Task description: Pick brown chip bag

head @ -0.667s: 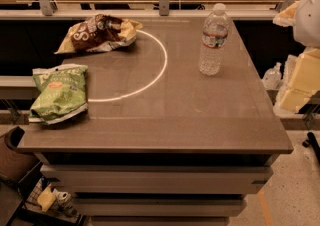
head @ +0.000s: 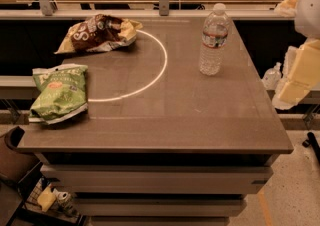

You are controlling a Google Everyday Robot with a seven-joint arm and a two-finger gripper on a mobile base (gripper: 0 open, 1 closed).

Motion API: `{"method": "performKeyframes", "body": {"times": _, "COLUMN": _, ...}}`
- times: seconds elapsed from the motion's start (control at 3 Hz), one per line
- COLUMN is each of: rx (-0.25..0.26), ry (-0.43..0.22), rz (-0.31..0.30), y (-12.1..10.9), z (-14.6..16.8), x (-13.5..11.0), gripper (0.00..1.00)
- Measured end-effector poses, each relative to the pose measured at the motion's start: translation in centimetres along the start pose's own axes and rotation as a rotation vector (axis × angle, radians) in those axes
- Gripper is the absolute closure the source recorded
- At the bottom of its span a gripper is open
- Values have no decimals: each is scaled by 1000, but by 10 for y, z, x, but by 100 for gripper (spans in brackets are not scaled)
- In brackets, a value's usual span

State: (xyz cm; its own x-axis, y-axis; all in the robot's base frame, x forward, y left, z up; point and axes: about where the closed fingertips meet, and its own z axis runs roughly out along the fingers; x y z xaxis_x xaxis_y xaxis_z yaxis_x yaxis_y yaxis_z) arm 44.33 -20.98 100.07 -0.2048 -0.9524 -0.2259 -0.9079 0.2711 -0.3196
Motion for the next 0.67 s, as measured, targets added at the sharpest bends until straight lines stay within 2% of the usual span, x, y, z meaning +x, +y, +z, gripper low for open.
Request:
{"method": "performKeyframes", "body": {"times": 0.33, "rx": 70, "ry": -20, "rz": -54, "y": -14, "z": -16, "x": -33, "gripper": 0}}
{"method": "performKeyframes", "body": {"times": 0.67, "rx": 141, "ry": -84, "rz": -132, "y": -27, "z": -28, "x": -82, "gripper": 0}}
